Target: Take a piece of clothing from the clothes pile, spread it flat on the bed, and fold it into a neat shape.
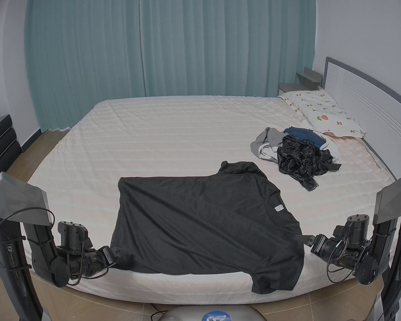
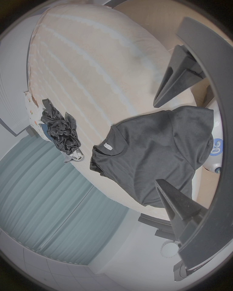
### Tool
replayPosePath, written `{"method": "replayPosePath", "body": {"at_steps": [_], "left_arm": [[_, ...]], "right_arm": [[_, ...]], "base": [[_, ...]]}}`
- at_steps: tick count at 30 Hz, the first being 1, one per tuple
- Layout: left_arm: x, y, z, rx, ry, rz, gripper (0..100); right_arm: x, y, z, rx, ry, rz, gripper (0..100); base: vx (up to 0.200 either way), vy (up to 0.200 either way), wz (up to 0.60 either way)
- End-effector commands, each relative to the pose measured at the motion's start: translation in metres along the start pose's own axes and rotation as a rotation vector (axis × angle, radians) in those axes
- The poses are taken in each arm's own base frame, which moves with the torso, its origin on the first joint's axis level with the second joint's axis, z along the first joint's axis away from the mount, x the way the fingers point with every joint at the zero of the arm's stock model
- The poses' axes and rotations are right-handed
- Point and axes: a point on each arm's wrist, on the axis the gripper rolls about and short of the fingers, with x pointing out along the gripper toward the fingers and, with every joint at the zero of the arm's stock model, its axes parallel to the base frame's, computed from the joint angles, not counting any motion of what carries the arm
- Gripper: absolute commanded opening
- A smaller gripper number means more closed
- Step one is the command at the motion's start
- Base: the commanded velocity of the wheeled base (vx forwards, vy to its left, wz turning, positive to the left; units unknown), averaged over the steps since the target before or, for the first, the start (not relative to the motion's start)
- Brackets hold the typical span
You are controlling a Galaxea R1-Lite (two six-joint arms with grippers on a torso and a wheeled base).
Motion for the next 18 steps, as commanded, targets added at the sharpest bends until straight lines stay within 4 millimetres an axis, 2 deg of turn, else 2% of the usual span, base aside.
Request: {"method": "replayPosePath", "body": {"at_steps": [1,14,18], "left_arm": [[0.004,0.003,-0.003,-0.004,0.018,0.013,100],[0.011,-0.004,0.006,0.020,-0.013,-0.025,100],[0.015,0.001,0.004,0.070,0.001,-0.010,100]], "right_arm": [[0.000,-0.001,-0.002,0.001,0.011,-0.006,100],[0.000,-0.001,-0.002,0.001,0.010,-0.004,100],[0.000,-0.001,-0.002,0.001,0.010,-0.004,100]], "base": [[0.000,0.000,0.00],[0.000,0.000,0.00],[0.000,0.000,0.00]]}}
